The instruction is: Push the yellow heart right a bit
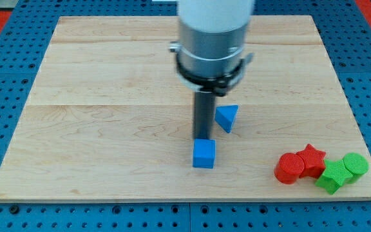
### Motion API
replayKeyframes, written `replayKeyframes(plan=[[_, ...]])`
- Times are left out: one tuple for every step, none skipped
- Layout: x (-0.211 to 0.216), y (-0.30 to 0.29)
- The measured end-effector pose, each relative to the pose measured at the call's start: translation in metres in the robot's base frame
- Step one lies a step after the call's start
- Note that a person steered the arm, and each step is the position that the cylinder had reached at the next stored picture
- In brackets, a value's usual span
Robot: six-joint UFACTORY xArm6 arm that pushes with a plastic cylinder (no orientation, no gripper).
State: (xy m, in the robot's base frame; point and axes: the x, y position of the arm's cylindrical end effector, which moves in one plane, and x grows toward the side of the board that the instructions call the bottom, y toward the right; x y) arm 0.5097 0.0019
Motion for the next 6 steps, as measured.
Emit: replayKeyframes(plan=[[-0.090, -0.034], [-0.134, -0.065], [-0.164, -0.116], [-0.177, -0.084], [-0.151, -0.042], [-0.134, -0.022]])
